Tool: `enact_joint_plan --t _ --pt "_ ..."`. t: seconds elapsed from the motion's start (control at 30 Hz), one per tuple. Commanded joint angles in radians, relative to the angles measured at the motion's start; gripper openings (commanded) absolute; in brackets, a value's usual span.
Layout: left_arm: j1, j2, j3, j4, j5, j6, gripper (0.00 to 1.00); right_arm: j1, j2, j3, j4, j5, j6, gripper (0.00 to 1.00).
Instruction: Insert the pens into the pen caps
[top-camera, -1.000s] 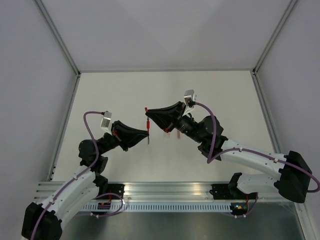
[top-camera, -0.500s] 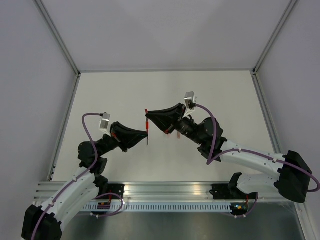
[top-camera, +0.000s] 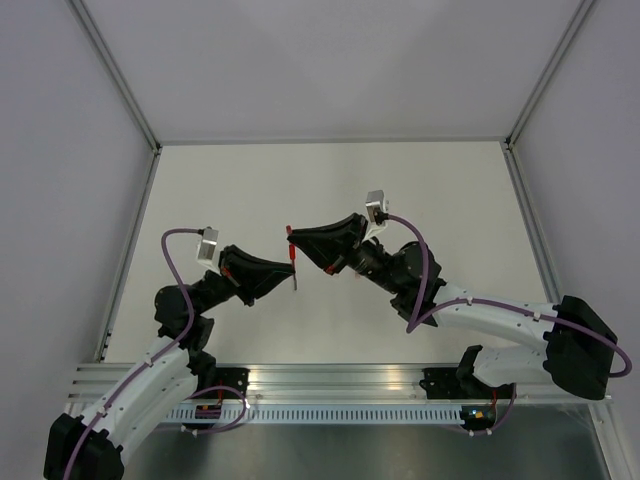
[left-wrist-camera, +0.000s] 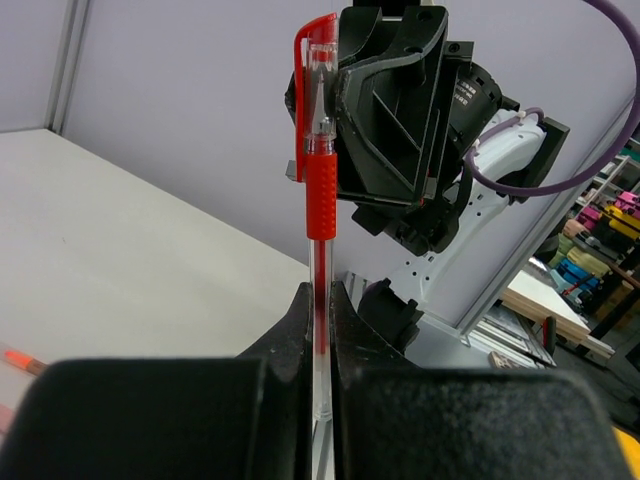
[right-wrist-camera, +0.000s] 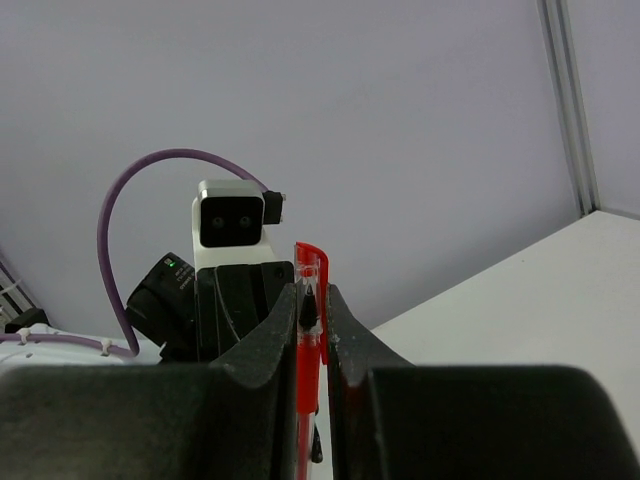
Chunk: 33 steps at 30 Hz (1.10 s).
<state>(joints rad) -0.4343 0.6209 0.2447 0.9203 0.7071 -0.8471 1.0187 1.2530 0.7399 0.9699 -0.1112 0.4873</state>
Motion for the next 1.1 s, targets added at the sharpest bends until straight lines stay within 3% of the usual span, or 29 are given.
enact_joint_plan --t 0.0,0.2,0.53,1.03,1.07 --pt "-0.006 -0.01 -0.001 0.023 -0.028 0.02 0.02 0.015 0.019 -0.023 0.111 -0.016 0.037 0.0" --pt "-0.006 -0.02 -0.004 0.008 -0.044 0.025 0.02 0.023 0.031 -0.062 0.165 -0.022 0.051 0.02" --pt "-0.006 -0.021 -0.005 0.003 -0.051 0.026 0.02 0.026 0.022 -0.071 0.147 -0.061 0.016 0.3" --pt "-0.006 -0.029 -0.002 -0.005 -0.049 0.031 0.02 0.027 0.046 -0.036 0.073 -0.111 0.0 0.33" --pt "-0.006 -0.029 -0.001 -0.005 -0.049 0.031 0.02 0.029 0.049 -0.033 0.069 -0.111 0.002 0.29"
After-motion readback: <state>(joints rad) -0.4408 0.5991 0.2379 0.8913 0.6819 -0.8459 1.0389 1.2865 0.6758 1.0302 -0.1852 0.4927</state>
